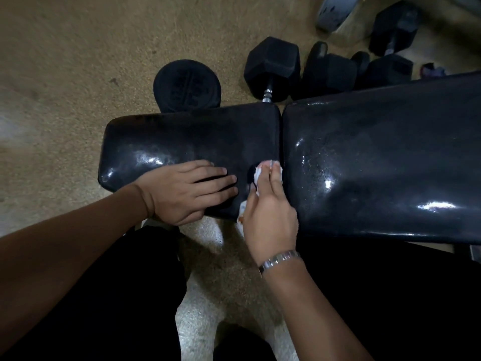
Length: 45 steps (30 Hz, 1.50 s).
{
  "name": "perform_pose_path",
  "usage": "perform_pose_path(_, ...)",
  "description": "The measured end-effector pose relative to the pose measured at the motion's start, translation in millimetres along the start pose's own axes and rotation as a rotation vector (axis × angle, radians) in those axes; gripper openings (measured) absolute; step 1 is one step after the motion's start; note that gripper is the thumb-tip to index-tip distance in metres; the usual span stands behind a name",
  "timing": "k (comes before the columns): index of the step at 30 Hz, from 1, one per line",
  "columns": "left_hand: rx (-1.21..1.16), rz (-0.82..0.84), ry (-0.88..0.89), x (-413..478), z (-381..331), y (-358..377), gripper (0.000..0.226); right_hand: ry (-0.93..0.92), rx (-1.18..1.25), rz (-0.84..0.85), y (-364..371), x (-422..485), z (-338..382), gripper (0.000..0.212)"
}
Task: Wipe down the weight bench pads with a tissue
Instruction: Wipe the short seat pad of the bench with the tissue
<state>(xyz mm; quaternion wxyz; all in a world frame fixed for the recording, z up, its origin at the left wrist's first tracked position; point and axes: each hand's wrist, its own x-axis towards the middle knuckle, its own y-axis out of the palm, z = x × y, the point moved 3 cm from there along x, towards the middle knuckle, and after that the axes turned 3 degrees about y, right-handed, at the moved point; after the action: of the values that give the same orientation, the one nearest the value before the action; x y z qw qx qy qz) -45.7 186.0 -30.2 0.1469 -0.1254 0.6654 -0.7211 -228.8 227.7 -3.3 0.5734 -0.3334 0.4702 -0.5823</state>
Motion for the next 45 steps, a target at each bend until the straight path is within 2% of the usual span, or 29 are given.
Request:
perform_pose_path(3,-0.011,-0.006,0.014,1,0,-1,0.059,-0.08,-0.027,0.07,-1,-4,7,0.057)
perform_pose_path(5,-0.014,0.0,0.012,2,0,-2,0.058,-0.065,-0.058,0.108,-7,-10,-1,0.059)
perform_pose_path(9,-0.02,0.016,-0.003,1,0,-3,0.059,0.093,-0.072,0.087,-10,15,-1,0.057)
perform_pose_path(15,-0.007,0.012,0.007,1,1,-1,0.059,-0.026,-0.112,0.039,-9,9,4,0.056)
perform_pose_path(20,0.007,-0.003,0.006,1,0,-1,0.061,0.052,-0.015,-0.076,-13,25,-1,0.046)
perform_pose_path(23,0.01,-0.017,0.007,1,0,-1,0.061,0.034,0.008,-0.115,-14,43,15,0.042)
perform_pose_path(26,0.003,-0.026,0.011,1,0,-1,0.062,-0.031,-0.091,-0.047,-16,30,15,0.046)
perform_pose_path(29,0.004,-0.026,0.008,1,1,0,0.062,0.01,-0.177,0.026,-20,24,-1,0.049)
perform_pose_path(32,0.002,-0.041,0.01,1,2,1,0.063,0.064,-0.118,0.011,-18,48,6,0.053)
perform_pose_path(38,-0.018,-0.065,0.021,2,1,2,0.061,-0.108,-0.14,-0.008,-8,18,19,0.054)
perform_pose_path(41,-0.007,-0.06,0.016,1,1,2,0.062,-0.089,-0.175,-0.021,-9,25,12,0.058)
perform_pose_path(45,-0.013,-0.083,0.02,2,1,3,0.06,-0.059,-0.115,0.096,-8,55,31,0.064)
